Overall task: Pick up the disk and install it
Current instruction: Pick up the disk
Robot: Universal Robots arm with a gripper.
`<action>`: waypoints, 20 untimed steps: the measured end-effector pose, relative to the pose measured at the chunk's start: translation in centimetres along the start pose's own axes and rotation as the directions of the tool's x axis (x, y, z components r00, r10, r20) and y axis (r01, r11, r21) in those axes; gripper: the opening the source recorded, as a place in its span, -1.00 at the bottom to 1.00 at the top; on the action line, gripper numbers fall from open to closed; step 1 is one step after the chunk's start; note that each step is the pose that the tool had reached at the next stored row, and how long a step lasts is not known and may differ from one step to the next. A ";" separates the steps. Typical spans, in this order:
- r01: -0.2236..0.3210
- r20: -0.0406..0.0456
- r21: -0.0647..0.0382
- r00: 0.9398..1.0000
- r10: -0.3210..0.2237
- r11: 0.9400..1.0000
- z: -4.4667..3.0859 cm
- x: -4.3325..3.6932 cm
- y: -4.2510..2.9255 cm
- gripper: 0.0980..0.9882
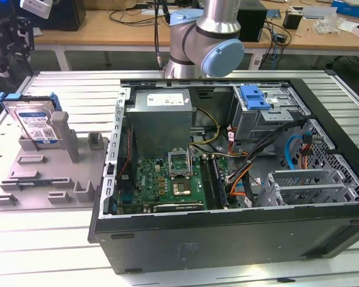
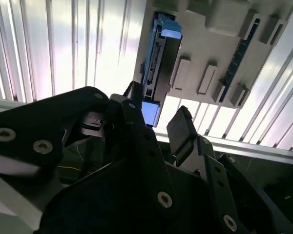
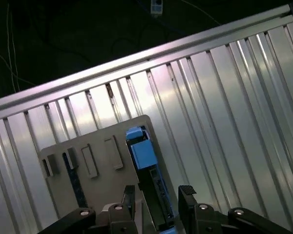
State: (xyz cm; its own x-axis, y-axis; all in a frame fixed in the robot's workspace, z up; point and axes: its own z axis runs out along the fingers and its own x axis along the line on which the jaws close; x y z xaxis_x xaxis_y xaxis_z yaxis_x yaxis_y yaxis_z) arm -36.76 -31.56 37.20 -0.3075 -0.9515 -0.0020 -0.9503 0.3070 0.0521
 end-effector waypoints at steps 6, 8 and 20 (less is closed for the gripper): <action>0.072 -0.004 0.000 0.997 -0.072 0.997 0.07 -0.08 0.05 -0.14; 0.096 -0.005 -0.001 0.995 -0.096 0.995 0.08 -0.09 0.08 -0.14; 0.209 -0.011 -0.002 0.978 -0.209 0.978 0.20 -0.14 0.19 -0.14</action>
State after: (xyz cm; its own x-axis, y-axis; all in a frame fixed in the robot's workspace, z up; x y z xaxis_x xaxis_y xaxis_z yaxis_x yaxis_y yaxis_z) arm -36.90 -31.37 37.01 -0.1020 -0.9948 -0.0019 -0.9934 0.1017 0.0521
